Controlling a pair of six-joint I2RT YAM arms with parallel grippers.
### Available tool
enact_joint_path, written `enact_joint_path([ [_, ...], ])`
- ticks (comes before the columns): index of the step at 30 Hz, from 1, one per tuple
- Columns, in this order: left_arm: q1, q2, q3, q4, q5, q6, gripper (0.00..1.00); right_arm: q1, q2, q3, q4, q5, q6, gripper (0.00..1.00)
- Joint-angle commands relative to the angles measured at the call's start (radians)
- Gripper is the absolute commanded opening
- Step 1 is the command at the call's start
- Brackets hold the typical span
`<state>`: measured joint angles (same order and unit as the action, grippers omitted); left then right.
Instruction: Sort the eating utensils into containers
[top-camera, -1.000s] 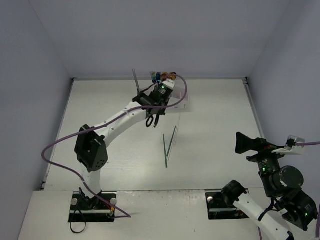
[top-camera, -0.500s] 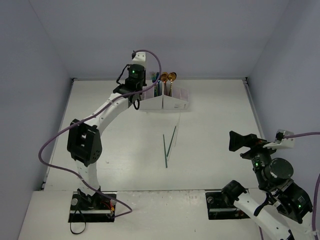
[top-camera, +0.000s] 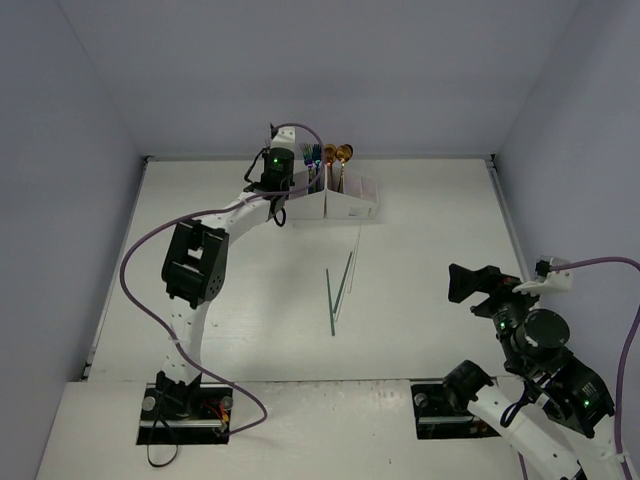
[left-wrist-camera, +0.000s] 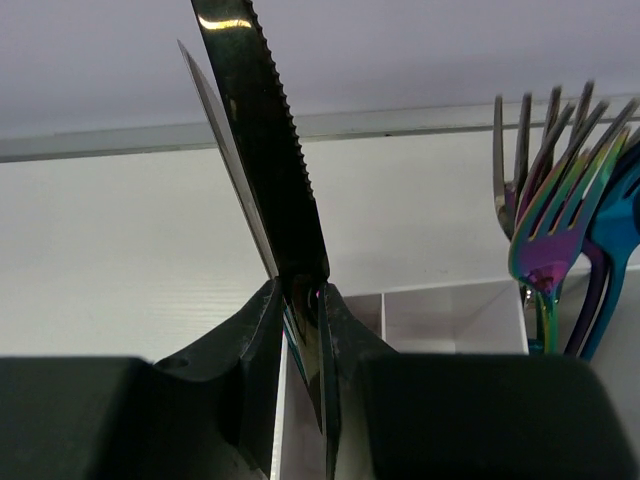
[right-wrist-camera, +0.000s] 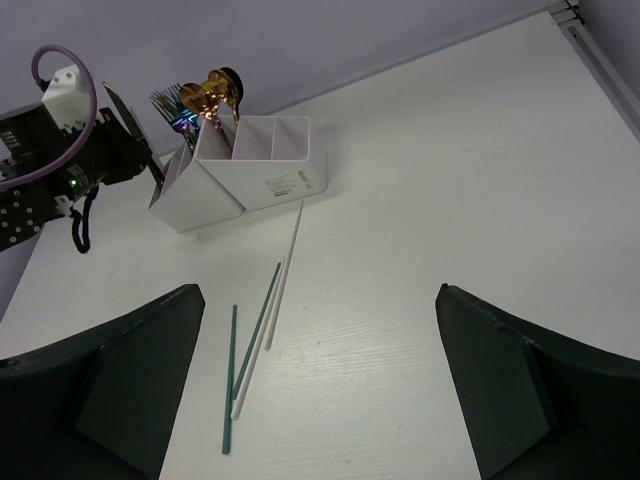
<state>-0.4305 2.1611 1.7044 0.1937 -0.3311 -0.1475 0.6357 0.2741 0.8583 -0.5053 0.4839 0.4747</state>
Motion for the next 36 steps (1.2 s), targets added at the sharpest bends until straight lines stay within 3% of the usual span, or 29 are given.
enact_joint_path([
  [1,0.006,-0.088,-0.032,0.175,-0.007,-0.018,0.00,0.004,0.045,0.002,0.061,0.015,0.012,1.00],
  [7,0.004,-0.113,-0.096,0.178,0.012,-0.056,0.00,0.004,0.062,0.009,0.067,0.005,0.010,1.00],
  [12,0.004,-0.152,-0.141,0.171,0.011,-0.073,0.18,0.004,0.124,0.024,0.070,0.004,-0.006,1.00],
  [16,0.004,-0.207,-0.190,0.167,0.015,-0.106,0.40,0.004,0.215,0.045,0.073,-0.005,-0.016,1.00],
  [23,0.004,-0.394,-0.252,0.107,0.069,-0.110,0.55,0.004,0.466,0.091,0.080,-0.053,0.021,1.00],
  [28,0.009,-0.561,-0.270,-0.105,0.098,-0.101,0.64,0.005,0.676,0.139,0.096,-0.082,0.066,1.00],
  [30,0.016,-0.631,-0.250,-0.277,0.116,-0.096,0.69,0.004,0.775,0.153,0.103,-0.085,0.084,1.00],
  [36,0.075,-0.783,-0.245,-0.650,0.228,-0.081,0.75,0.003,1.050,0.213,0.151,-0.114,0.115,0.89],
])
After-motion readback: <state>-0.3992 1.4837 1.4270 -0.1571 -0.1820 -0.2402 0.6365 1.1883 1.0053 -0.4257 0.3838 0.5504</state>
